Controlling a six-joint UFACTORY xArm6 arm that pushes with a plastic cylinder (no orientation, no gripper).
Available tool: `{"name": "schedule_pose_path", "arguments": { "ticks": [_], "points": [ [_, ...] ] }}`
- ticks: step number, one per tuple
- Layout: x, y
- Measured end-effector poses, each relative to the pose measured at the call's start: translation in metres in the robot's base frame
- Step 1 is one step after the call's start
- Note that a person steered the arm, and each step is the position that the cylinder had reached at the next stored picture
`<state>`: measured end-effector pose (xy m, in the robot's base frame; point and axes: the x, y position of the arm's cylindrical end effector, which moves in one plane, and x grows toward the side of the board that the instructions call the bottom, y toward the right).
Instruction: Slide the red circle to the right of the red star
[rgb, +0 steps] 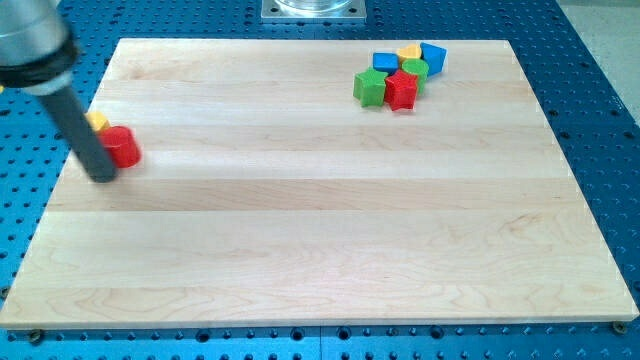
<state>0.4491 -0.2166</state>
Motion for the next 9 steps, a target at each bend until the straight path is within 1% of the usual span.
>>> {"name": "schedule_pose_path", "arguments": {
  "ticks": [1, 2, 3, 4, 5, 6, 7, 8, 9],
  "points": [
    [0.005, -0.006],
    [-0.029, -0.054],
    [-0.05, 0.025],
    [-0.038, 0.161],
    [-0.046, 0.101],
    [-0.038, 0.036],
    [0.01, 0.073],
    [-0.005, 0.22],
    [-0.025, 0.256]
  ]
}}
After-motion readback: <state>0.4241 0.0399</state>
